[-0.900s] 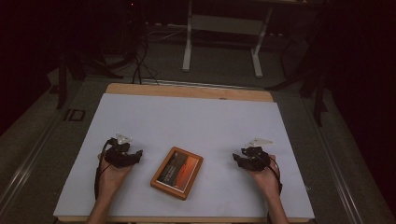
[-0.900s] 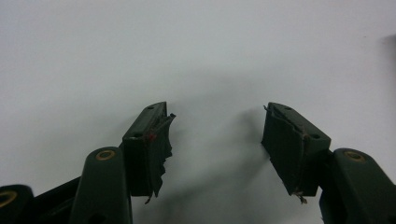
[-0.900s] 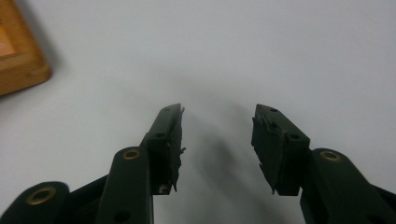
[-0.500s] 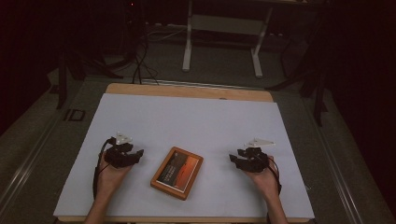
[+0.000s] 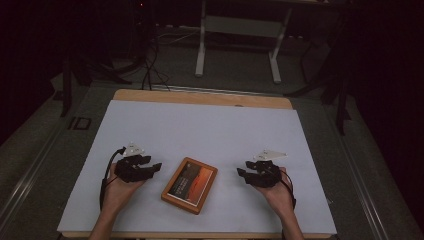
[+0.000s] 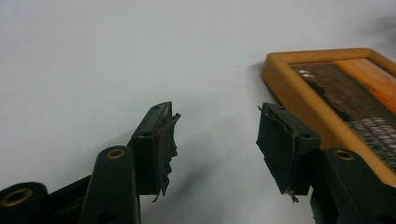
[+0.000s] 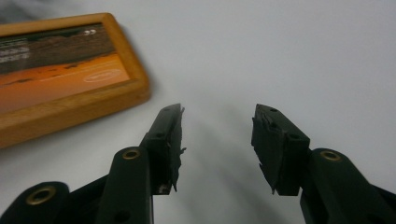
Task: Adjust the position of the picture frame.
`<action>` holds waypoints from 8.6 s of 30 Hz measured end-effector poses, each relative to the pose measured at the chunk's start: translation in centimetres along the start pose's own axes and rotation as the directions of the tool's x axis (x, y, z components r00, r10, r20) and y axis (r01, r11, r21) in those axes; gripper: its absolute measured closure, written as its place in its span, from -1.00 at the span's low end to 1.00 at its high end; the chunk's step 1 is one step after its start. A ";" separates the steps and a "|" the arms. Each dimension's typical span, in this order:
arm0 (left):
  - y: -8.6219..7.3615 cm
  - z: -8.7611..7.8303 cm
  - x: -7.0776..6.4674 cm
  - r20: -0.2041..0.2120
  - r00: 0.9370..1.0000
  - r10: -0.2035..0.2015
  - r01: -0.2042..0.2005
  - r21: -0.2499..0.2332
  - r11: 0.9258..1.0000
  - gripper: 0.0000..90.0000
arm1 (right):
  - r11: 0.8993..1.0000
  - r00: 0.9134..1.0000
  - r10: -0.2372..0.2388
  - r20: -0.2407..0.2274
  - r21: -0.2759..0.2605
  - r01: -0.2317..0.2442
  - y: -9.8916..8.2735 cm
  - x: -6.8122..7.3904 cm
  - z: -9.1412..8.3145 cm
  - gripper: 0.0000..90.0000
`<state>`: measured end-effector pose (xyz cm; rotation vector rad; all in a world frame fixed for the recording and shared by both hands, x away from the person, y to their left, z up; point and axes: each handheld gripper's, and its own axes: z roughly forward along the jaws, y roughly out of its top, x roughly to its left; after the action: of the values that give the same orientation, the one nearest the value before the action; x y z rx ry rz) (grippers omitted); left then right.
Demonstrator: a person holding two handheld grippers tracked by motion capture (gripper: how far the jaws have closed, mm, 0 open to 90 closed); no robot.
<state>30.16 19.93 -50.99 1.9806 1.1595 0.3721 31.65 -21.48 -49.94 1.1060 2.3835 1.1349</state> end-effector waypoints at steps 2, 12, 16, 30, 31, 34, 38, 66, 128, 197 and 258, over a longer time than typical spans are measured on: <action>0.1 -0.1 -0.2 0.005 1.000 0.010 -0.010 0.000 1.000 0.02 | 1.000 1.000 -0.005 -0.004 0.004 0.005 0.1 0.3 0.0 0.16; 0.4 -0.4 -1.2 0.072 0.997 0.031 -0.031 0.005 1.000 0.01 | 1.000 0.998 -0.024 -0.051 0.007 0.025 0.4 1.8 0.5 0.13; 0.5 -0.3 -1.5 0.100 0.994 0.034 -0.035 0.012 0.999 0.01 | 0.999 0.997 -0.037 -0.072 0.010 0.037 0.5 2.4 0.8 0.15; 0.4 0.3 -2.9 0.174 0.983 0.054 -0.063 0.046 0.997 -0.01 | 0.996 0.986 -0.072 -0.151 0.045 0.080 0.5 4.8 1.9 0.14; 0.4 0.3 -2.9 0.176 0.983 0.054 -0.063 0.047 0.997 -0.01 | 0.995 0.985 -0.078 -0.156 0.049 0.086 0.5 5.0 1.9 0.14; 0.3 0.1 -2.9 0.178 0.982 0.060 -0.070 0.048 0.996 0.02 | 0.994 0.982 -0.086 -0.168 0.058 0.097 0.5 5.4 2.2 0.14; 0.2 -0.2 -2.9 0.192 0.979 0.072 -0.082 0.046 0.996 0.14 | 0.991 0.977 -0.100 -0.187 0.065 0.114 0.4 5.9 2.4 0.15; -0.7 -4.1 -4.4 0.377 0.908 0.181 -0.209 0.034 0.977 0.99 | 0.928 0.867 -0.299 -0.397 0.092 0.362 -0.3 9.4 2.8 1.00; 2.0 2.1 1.5 0.133 0.988 0.080 -0.110 0.241 0.964 0.99 | 0.929 0.900 -0.338 -0.274 0.055 0.366 1.1 10.2 4.2 0.97; -1.0 1.1 -5.2 0.173 0.967 0.185 -0.195 0.047 0.980 1.00 | 0.967 0.967 -0.201 -0.155 0.127 0.221 11.2 1.9 13.4 1.00; 1.2 4.2 -1.8 -0.001 1.000 0.013 -0.013 0.161 0.987 0.98 | 0.963 0.961 -0.228 -0.159 0.113 0.247 1.2 5.3 5.8 0.90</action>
<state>32.39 16.05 -52.53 2.1283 1.2116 0.2945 31.85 -13.97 -52.43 0.7682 2.6506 1.0186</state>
